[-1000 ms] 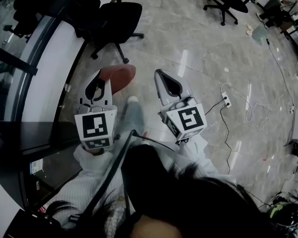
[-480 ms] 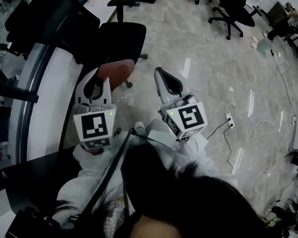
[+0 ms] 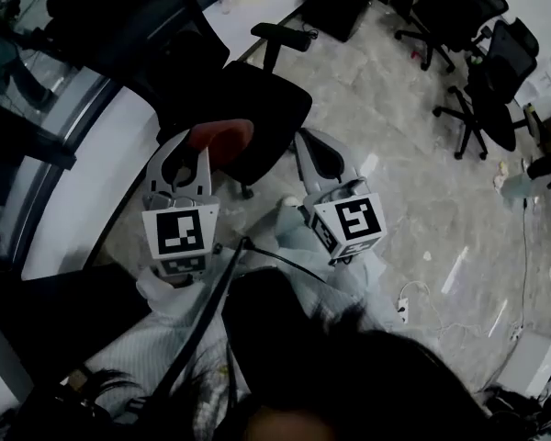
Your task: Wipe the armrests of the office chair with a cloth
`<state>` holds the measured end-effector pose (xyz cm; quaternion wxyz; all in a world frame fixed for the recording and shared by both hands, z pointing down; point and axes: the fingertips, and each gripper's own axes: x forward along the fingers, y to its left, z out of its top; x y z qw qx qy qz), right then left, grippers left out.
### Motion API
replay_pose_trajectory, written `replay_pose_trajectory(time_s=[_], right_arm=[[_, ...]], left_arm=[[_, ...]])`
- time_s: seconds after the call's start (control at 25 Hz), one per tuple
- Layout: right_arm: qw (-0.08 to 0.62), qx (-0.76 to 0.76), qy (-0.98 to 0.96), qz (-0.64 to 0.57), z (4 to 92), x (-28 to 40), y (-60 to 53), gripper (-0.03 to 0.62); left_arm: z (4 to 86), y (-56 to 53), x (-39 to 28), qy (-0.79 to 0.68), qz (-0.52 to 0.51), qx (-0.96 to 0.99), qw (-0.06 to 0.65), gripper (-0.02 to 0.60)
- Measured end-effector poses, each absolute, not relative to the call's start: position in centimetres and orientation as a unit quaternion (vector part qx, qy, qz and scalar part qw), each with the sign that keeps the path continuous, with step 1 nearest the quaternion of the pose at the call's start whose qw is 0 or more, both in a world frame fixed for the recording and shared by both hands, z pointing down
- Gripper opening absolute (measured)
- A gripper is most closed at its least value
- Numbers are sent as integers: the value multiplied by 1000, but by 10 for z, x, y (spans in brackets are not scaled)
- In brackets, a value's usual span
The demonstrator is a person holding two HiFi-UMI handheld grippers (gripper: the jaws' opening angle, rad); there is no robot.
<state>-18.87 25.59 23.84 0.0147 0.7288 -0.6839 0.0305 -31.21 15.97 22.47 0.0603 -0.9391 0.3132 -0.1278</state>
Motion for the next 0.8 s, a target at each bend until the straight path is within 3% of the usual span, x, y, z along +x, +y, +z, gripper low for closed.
replay_pose_trajectory(time_s=[0.32, 0.8], right_arm=[[44, 576, -815, 35, 226, -112, 142, 2], [61, 452, -885, 92, 292, -151, 69, 2]], left_arm=[[223, 98, -248, 466, -147, -872, 9, 29], [349, 92, -300, 533, -269, -791, -135, 29]])
